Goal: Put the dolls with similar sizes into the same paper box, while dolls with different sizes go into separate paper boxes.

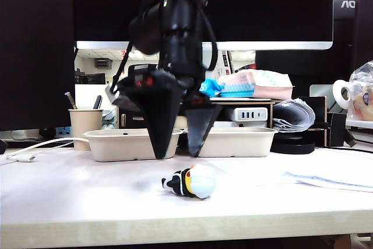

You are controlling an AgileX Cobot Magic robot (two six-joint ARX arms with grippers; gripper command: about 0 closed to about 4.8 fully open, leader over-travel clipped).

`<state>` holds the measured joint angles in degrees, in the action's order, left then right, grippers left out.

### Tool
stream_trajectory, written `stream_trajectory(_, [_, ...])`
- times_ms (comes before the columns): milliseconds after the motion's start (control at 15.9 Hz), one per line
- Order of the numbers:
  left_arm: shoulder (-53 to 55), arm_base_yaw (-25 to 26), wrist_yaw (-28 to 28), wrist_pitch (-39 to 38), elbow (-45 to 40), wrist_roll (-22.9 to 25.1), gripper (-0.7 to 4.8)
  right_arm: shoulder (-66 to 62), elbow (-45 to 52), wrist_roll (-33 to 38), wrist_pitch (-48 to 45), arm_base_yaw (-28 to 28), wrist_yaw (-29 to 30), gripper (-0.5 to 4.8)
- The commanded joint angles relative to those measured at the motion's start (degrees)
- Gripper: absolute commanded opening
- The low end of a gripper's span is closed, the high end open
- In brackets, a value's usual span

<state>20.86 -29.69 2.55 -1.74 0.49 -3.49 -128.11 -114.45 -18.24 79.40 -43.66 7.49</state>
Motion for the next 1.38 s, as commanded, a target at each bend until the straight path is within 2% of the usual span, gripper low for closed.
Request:
stream_trajectory(63, [0.0,0.1,0.1,0.6,0.0,0.0,-0.05,0.9,0.3,0.5,0.1,-0.5,0.1,4.42])
stream_trajectory(377, [0.0,0.1,0.1,0.6,0.0,0.0,-0.05,4.0,7.3,0.3,0.0,-2.1,-1.4,4.41])
stream_trajectory(565, [0.0,0.1,0.1,0.5,0.0,0.0,-0.05,4.0,8.1,0.2,-1.2,-1.9,-1.3,4.39])
stream_trajectory(628, [0.0,0.1,0.1,0.6,0.0,0.0,-0.05,4.0,8.1,0.2,-1.9,-1.9,-1.2,4.19])
stream_trajectory(1004, [0.0,0.0,0.1,0.5,0.0,0.0,-0.05,3.7,8.1,-0.2,-4.2,-1.9,-1.2,4.15])
stream_trajectory(1067, [0.0,-0.1,0.0,0.5,0.0,0.0,-0.05,3.7,8.1,-0.2,-4.0,-1.9,-1.2,3.88])
stream_trajectory(1381, [0.0,-4.3,0.0,0.5,0.0,0.0,-0.05,3.7,8.7,-0.2,-2.7,-2.0,-1.2,3.77])
